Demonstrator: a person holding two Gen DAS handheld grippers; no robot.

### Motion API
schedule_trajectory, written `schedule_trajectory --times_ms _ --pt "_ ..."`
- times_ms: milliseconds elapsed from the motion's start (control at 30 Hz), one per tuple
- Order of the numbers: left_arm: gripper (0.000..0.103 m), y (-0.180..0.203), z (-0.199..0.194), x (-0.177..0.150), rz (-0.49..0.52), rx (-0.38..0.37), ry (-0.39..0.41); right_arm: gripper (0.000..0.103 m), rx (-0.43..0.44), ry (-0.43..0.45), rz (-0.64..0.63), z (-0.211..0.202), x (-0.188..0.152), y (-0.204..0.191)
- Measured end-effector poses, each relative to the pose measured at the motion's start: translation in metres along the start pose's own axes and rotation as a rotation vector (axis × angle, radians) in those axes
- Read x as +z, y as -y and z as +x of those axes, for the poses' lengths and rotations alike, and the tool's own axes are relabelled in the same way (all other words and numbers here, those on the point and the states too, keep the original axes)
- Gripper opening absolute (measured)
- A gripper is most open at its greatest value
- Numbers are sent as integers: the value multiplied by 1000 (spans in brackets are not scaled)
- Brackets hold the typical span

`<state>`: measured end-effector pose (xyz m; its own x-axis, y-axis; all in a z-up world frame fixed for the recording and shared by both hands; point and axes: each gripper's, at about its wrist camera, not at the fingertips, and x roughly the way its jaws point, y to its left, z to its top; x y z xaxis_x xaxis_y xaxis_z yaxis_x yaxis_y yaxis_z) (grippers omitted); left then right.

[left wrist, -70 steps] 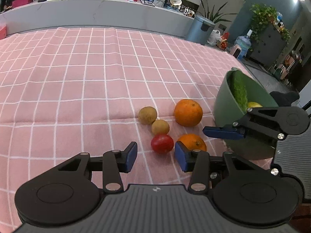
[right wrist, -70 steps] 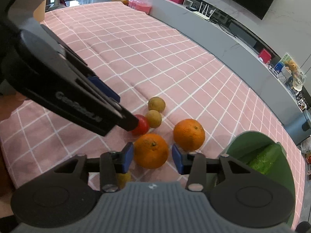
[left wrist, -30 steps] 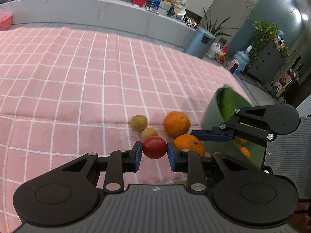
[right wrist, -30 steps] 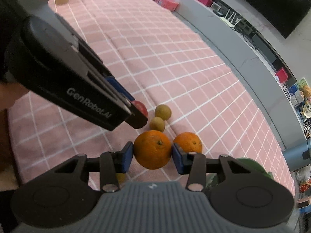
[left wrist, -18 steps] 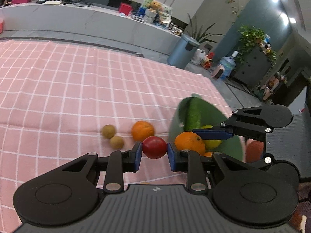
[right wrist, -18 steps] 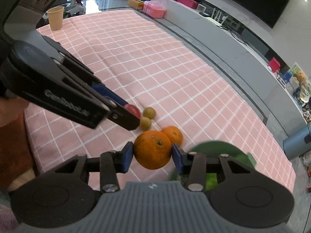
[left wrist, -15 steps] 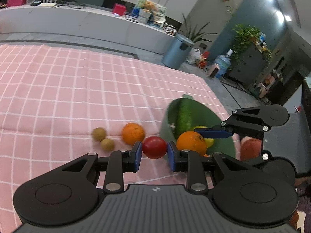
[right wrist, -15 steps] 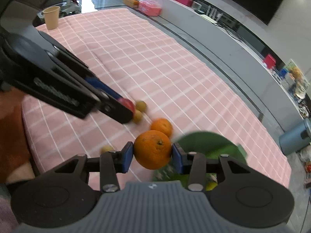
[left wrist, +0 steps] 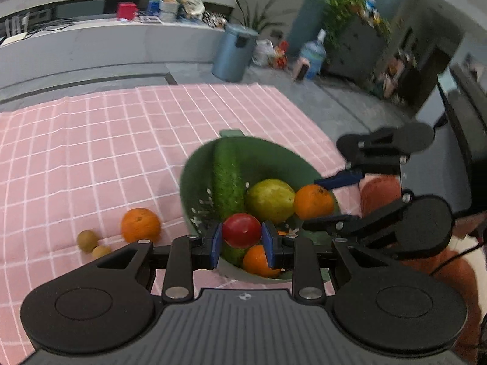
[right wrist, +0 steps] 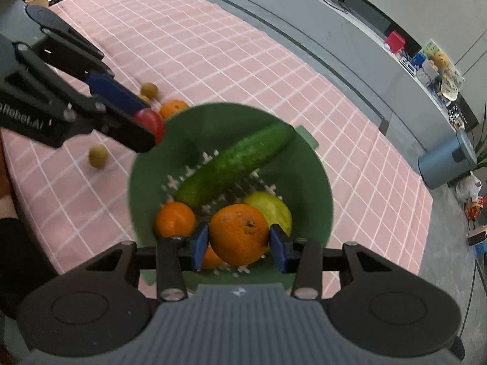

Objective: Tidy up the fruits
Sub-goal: 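Carry the tomato and orange over the green colander and lower them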

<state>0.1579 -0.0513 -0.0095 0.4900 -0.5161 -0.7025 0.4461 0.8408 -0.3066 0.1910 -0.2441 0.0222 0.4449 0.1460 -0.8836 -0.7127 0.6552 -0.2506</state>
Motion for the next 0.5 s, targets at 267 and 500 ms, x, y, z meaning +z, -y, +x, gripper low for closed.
schedule_trajectory --times_ms 267,500 --pt "31 20 37 -3 185 53 -111 40 88 16 -58 24 0 1" --pt "31 29 46 -5 314 53 -161 40 127 24 -204 43 5 -3"
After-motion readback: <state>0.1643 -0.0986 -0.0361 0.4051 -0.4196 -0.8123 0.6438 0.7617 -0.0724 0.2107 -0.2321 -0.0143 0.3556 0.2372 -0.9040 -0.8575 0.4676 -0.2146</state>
